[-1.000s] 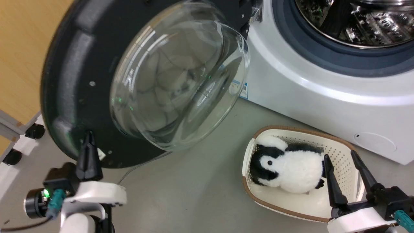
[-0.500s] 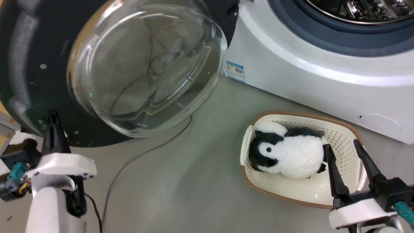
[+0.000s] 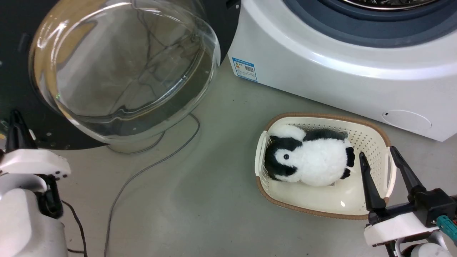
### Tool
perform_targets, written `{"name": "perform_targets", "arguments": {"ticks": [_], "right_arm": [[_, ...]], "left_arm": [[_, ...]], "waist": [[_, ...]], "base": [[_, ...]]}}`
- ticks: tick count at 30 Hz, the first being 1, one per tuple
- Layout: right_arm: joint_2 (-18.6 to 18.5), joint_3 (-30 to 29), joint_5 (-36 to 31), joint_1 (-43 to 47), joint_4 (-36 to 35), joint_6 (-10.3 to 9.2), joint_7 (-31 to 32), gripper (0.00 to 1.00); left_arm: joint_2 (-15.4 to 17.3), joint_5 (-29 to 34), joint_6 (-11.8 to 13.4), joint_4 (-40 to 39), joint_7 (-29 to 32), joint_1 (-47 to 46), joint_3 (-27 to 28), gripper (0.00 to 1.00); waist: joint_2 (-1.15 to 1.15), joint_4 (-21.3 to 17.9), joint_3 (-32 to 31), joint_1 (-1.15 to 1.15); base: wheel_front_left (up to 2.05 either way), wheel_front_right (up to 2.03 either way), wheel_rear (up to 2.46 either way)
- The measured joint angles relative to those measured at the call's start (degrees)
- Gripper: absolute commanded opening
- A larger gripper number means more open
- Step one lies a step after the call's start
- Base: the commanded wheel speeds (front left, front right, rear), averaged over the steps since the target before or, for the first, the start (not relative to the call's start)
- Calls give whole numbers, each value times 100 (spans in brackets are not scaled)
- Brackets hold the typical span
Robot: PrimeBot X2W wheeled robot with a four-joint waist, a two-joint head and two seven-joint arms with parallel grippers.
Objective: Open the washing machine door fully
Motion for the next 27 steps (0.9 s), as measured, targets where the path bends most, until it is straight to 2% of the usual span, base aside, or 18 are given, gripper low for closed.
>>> {"name": "perform_targets", "arguments": {"ticks": [5, 13, 21, 27], "right_arm": [[-51, 1, 0, -6, -2, 0, 0, 100], [-27, -118, -32, -76, -59, 0, 0, 100], [112, -181, 21, -5, -21, 0, 0, 100], [135, -234, 207, 113, -40, 1, 0, 100]], "left_arm": [[105, 8, -30, 221, 0, -236, 169, 0], [12, 138, -141, 155, 0, -248, 296, 0], [-145, 342, -313, -387, 0, 170, 349, 0], [-261, 466, -457, -913, 0, 560, 181, 0]], "waist": [[0, -54, 72, 0], [0, -124, 25, 0], [0, -127, -521, -1], [0, -181, -945, -1]], "base": [[0, 0, 0], [0, 0, 0], [0, 0, 0], [0, 0, 0]]}}
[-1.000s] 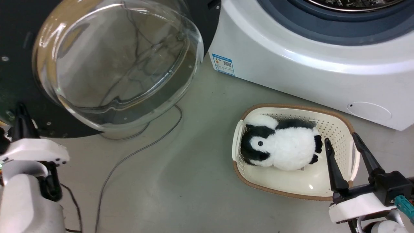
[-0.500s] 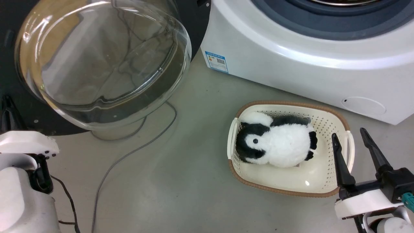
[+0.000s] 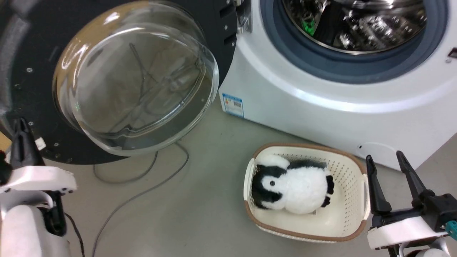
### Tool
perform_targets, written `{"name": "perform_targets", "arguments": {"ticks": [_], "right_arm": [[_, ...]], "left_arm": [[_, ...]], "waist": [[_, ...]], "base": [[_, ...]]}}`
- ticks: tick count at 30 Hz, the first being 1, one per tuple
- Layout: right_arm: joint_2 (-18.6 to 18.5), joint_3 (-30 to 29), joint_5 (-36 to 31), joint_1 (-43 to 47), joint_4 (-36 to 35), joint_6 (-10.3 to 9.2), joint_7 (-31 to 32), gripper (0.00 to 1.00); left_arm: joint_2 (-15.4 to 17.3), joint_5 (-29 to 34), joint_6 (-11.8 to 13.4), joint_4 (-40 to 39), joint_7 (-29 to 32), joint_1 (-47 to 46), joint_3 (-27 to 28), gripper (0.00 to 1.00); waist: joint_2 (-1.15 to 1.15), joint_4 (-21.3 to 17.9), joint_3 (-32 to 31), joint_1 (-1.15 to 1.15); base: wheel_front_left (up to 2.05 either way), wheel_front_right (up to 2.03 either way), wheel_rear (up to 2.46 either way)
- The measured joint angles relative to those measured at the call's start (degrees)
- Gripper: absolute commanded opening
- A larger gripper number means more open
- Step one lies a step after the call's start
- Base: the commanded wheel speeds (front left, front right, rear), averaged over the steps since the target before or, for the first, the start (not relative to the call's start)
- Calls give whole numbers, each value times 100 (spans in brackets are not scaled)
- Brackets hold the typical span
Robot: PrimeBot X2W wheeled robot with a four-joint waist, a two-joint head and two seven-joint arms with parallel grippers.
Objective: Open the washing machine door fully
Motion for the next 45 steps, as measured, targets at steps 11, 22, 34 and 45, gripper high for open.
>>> {"name": "perform_targets", "arguments": {"ticks": [11, 22, 34, 45], "right_arm": [[4, -62, 247, 295, -157, 0, 0, 100], [8, -101, 433, 600, -355, -1, 0, 100], [9, -26, 523, 744, -375, -1, 0, 100], [9, 10, 566, 901, -328, 0, 0, 100]], "left_arm": [[-385, 70, -104, -990, 0, 886, -605, 0], [-515, -119, -147, -1400, 0, 1654, -1214, 100], [-542, -55, -146, -1592, 0, 2152, -1896, 100], [-549, -88, -42, -1307, 0, 2362, -2189, 100]], "waist": [[0, -295, -598, 0], [0, -824, -1026, -1], [0, -1452, -1167, -1], [0, -1870, -1232, 0]], "base": [[0, 0, 0], [0, 0, 0], [0, 0, 0], [0, 0, 0]]}}
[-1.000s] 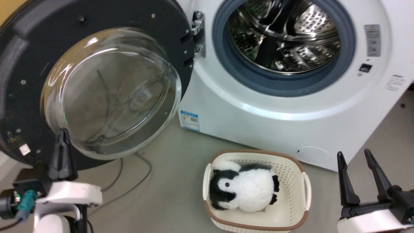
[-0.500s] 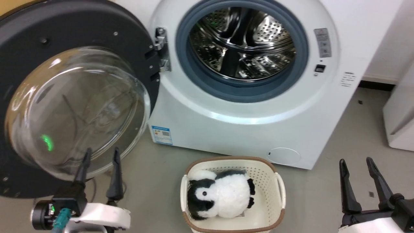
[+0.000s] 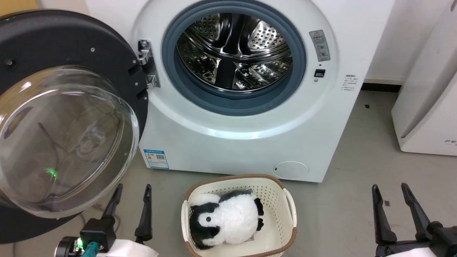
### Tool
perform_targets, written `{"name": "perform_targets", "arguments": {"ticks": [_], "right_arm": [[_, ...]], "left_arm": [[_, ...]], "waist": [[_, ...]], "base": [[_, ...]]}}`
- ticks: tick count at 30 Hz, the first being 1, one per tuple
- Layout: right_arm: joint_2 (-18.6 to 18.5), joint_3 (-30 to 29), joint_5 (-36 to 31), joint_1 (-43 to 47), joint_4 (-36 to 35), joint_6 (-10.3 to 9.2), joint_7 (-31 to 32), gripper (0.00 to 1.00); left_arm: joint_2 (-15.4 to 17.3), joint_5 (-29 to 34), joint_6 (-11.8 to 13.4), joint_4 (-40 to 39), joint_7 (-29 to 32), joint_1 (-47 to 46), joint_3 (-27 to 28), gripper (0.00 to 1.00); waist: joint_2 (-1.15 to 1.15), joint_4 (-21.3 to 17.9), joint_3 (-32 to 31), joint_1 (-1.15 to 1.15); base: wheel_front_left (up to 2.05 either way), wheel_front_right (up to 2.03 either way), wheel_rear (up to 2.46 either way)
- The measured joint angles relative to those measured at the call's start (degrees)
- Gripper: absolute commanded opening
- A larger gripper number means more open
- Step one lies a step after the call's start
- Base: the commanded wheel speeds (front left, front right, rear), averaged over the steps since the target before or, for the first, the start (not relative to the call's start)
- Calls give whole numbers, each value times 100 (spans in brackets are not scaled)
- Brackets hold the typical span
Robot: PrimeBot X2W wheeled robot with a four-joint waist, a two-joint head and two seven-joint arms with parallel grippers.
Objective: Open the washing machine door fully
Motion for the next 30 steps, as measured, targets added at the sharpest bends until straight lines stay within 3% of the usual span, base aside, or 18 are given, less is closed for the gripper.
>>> {"name": "perform_targets", "arguments": {"ticks": [10, 11, 30], "right_arm": [[0, -96, 88, 100, 37, -1, 0, 100], [0, -80, 88, 104, 47, -1, 0, 0], [-1, -24, 52, 86, 49, -1, 165, 0]], "left_arm": [[1, -85, 105, 174, 0, 65, -196, 100], [-1, -94, 152, 196, 0, 86, -202, 0], [-4, -77, 160, 101, 155, 92, -220, 0]], "waist": [[0, -233, -56, 1], [0, -258, -60, 1], [0, -315, -36, 1]], "base": [[0, 0, 0], [0, 0, 0], [0, 0, 0]]}}
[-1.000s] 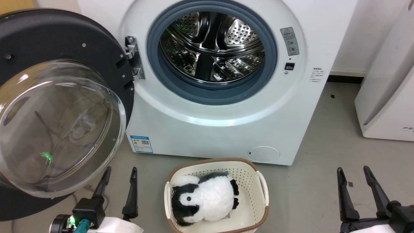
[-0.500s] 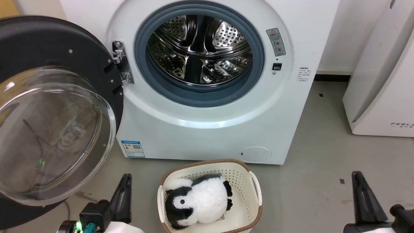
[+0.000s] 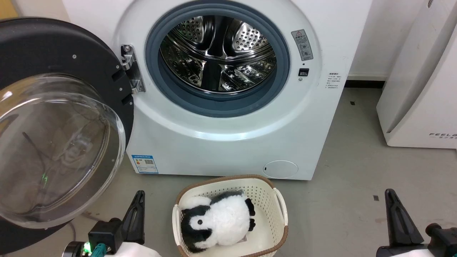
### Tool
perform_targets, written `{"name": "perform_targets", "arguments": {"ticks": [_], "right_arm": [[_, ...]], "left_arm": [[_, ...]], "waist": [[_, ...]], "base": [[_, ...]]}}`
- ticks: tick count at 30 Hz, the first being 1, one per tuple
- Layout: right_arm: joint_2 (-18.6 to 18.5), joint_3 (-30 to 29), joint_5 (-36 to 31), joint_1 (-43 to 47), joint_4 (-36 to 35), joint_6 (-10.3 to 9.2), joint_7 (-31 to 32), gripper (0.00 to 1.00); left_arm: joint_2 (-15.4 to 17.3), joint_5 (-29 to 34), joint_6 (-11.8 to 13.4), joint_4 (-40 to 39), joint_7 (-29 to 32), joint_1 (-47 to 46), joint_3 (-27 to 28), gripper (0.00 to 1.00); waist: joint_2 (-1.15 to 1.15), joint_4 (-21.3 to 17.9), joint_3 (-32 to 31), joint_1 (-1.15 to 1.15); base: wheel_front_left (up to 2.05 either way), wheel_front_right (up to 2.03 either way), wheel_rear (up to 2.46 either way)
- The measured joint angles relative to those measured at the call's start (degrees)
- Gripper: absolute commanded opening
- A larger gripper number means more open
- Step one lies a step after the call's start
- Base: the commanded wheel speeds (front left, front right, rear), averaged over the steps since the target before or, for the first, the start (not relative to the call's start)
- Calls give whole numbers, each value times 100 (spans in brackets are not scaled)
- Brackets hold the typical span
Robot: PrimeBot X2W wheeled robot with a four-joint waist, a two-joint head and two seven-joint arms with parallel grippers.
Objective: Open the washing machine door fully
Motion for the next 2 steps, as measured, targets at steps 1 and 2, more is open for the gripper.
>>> {"name": "perform_targets", "arguments": {"ticks": [1, 2], "right_arm": [[0, 5, -1, -5, 0, 0, 4, 0], [0, 11, -1, -8, -1, 0, 27, 0]], "left_arm": [[0, 0, 7, -11, 21, 0, -3, 0], [0, 1, 13, -21, 33, 0, -2, 0]], "waist": [[0, -3, 2, 0], [0, -6, 3, 0]], "base": [[0, 0, 0], [0, 0, 0]]}}
